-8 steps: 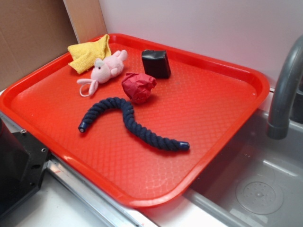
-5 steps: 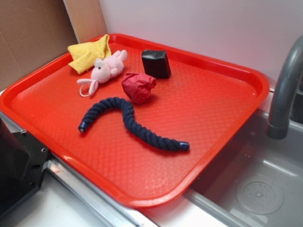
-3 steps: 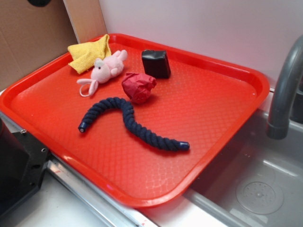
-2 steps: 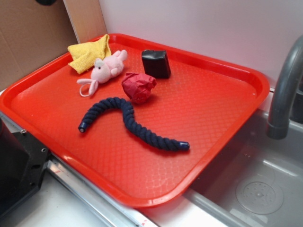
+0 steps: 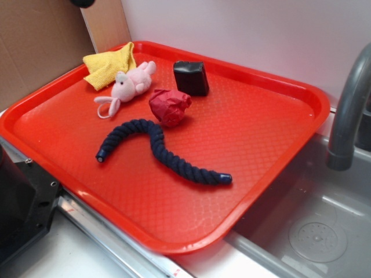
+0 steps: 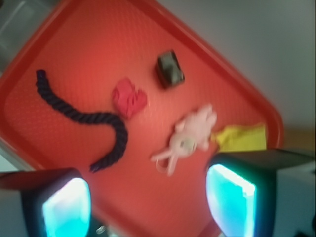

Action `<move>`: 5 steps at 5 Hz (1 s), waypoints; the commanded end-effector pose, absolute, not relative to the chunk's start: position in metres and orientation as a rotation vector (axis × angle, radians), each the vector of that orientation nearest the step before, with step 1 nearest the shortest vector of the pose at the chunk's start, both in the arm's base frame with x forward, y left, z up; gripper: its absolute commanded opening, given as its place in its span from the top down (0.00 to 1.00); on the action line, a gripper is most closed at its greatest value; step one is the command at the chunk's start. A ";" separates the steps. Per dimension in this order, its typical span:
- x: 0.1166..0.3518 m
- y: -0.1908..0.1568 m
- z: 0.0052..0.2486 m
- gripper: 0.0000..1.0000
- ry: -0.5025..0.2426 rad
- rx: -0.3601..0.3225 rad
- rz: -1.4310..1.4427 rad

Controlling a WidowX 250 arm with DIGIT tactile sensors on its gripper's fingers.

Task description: Grab the black box.

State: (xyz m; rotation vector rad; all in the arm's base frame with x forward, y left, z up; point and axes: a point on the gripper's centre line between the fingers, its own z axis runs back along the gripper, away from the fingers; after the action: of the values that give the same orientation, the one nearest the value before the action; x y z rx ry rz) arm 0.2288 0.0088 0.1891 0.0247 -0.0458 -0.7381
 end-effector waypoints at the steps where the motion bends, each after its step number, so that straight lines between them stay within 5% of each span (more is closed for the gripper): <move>1: 0.274 0.012 0.165 0.00 -0.067 0.102 -0.767; 5: 0.305 -0.008 0.078 0.00 -0.001 0.135 -0.847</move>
State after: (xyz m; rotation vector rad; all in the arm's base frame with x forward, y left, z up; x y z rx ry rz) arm 0.3014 -0.0037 0.0686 0.1166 0.0397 -0.8489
